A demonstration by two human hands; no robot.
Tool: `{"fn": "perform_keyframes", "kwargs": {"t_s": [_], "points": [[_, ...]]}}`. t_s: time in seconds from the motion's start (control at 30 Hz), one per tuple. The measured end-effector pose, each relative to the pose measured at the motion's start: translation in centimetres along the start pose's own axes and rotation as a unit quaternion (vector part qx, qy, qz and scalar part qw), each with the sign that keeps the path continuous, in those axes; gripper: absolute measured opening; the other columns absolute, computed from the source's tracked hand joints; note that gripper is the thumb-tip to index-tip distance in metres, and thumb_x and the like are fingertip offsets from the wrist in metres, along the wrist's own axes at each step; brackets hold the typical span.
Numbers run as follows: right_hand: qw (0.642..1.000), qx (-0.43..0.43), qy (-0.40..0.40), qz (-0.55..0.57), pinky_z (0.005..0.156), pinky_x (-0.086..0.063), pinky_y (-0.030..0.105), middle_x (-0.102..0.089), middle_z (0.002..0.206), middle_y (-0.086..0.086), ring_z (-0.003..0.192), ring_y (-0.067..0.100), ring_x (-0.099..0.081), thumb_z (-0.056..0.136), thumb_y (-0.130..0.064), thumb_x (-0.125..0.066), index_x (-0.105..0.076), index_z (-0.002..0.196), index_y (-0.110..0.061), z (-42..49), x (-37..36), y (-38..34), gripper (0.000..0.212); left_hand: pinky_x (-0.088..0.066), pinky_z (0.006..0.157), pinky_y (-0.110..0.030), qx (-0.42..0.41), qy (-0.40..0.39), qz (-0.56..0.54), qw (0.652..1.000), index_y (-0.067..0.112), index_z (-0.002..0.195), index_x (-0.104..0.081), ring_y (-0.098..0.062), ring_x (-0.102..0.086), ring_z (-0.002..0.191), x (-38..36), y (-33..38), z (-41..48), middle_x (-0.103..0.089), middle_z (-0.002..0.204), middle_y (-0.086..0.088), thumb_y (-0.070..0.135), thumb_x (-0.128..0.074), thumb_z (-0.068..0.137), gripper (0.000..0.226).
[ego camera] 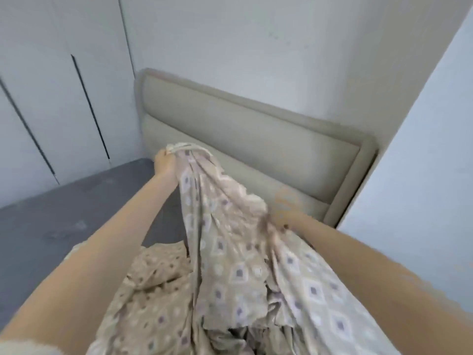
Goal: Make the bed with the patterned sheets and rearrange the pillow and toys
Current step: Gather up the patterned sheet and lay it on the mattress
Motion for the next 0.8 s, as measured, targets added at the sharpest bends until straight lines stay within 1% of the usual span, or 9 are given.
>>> {"fn": "perform_keyframes", "kwargs": {"t_s": [0.07, 0.2, 0.3, 0.37, 0.4, 0.47, 0.57, 0.7, 0.8], "points": [[0.976, 0.036, 0.129, 0.174, 0.079, -0.051, 0.035, -0.062, 0.115, 0.021, 0.093, 0.029, -0.063, 0.095, -0.006, -0.044, -0.06, 0.113, 0.005, 0.8, 7.9, -3.8, 0.026, -0.048, 0.092, -0.04, -0.015, -0.011, -0.019, 1.0, 0.004, 0.12, -0.057, -0.026, -0.058, 0.101, 0.8, 2.1, 0.2, -0.062, 0.105, -0.01, 0.009, -0.047, 0.097, 0.025], [0.856, 0.14, 0.176, 0.465, 0.055, -0.055, 0.024, -0.065, 0.11, 0.025, 0.062, 0.018, -0.065, 0.099, -0.004, -0.032, -0.056, 0.071, -0.004, 0.3, 19.2, -14.4, 0.036, -0.048, 0.096, -0.041, -0.033, -0.04, -0.007, 0.999, 0.015, 0.116, -0.057, -0.027, -0.058, 0.108, 3.4, 4.5, 0.4, -0.06, 0.118, -0.01, 0.014, -0.053, 0.096, 0.02], [0.713, 0.23, 0.065, 0.659, 0.079, -0.057, 0.038, -0.062, 0.097, 0.022, 0.081, 0.032, -0.064, 0.096, 0.005, -0.029, -0.059, 0.089, -0.001, -1.0, 23.1, -23.3, 0.031, -0.052, 0.078, -0.024, -0.084, -0.018, -0.028, 0.996, -0.001, 0.133, -0.046, -0.033, -0.056, 0.114, 7.3, 8.8, 0.7, -0.054, 0.129, -0.02, 0.012, -0.047, 0.099, 0.036], [0.619, 0.266, 0.003, 0.739, 0.061, -0.059, 0.033, -0.062, 0.072, 0.021, 0.062, 0.03, -0.063, 0.096, 0.006, -0.03, -0.055, 0.08, 0.0, -2.4, 24.8, -26.5, 0.03, -0.052, 0.064, -0.016, -0.116, -0.04, -0.063, 0.99, -0.001, 0.133, -0.042, -0.024, -0.061, 0.105, 8.1, 11.5, 0.5, -0.058, 0.12, -0.014, 0.011, -0.049, 0.097, 0.038], [0.583, 0.298, -0.061, 0.754, 0.049, -0.057, 0.029, -0.061, 0.061, 0.019, 0.052, 0.027, -0.063, 0.095, 0.007, -0.03, -0.052, 0.075, 0.0, -4.2, 26.0, -31.3, 0.031, -0.054, 0.067, -0.02, -0.152, -0.022, -0.069, 0.986, 0.005, 0.129, -0.046, -0.02, -0.063, 0.102, 11.2, 15.4, 0.8, -0.06, 0.113, -0.007, 0.014, -0.051, 0.096, 0.035], [0.549, 0.34, -0.106, 0.756, 0.054, -0.057, 0.026, -0.062, 0.061, 0.017, 0.053, 0.023, -0.064, 0.091, 0.011, -0.033, -0.053, 0.078, 0.001, -6.0, 26.7, -34.5, 0.026, -0.053, 0.08, -0.032, -0.19, -0.002, -0.049, 0.98, 0.01, 0.13, -0.048, -0.022, -0.06, 0.108, 13.4, 18.3, 0.9, -0.06, 0.116, -0.005, 0.012, -0.045, 0.098, 0.032], [0.614, 0.356, -0.133, 0.692, 0.074, -0.051, 0.022, -0.056, 0.079, 0.011, 0.069, 0.016, -0.058, 0.095, 0.006, -0.039, -0.054, 0.087, -0.007, -4.7, 23.4, -37.4, 0.022, -0.053, 0.072, -0.029, -0.169, 0.022, 0.068, 0.983, 0.01, 0.139, -0.04, -0.02, -0.06, 0.094, 16.3, 17.3, 1.6, -0.057, 0.117, -0.009, 0.011, -0.043, 0.099, 0.04], [0.868, 0.328, -0.113, 0.355, 0.066, -0.04, 0.022, -0.052, 0.102, 0.001, 0.078, 0.008, -0.051, 0.1, -0.015, -0.045, -0.049, 0.119, -0.019, 0.6, 11.9, -34.9, 0.02, -0.05, 0.08, -0.039, 0.025, -0.003, 0.301, 0.953, -0.003, 0.139, -0.033, -0.029, -0.056, 0.102, 17.6, 5.0, 1.9, -0.053, 0.121, -0.015, 0.023, -0.056, 0.095, 0.056], [0.941, 0.237, -0.193, 0.148, 0.1, -0.038, 0.04, -0.037, 0.147, -0.002, 0.127, 0.025, -0.046, 0.1, -0.029, -0.046, -0.035, 0.145, -0.021, 4.6, 1.9, -28.4, 0.047, -0.046, 0.079, -0.033, 0.06, -0.049, 0.391, 0.917, 0.009, 0.139, -0.039, -0.029, -0.052, 0.11, 16.3, -2.9, 0.5, -0.052, 0.126, -0.008, 0.019, -0.06, 0.09, 0.055]]}}
Point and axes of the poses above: each hand's wrist, its own z-axis towards the middle knuckle, its own x-axis out of the back of the hand, y = z × x, the point moved 10 cm from there along z, towards the middle knuckle
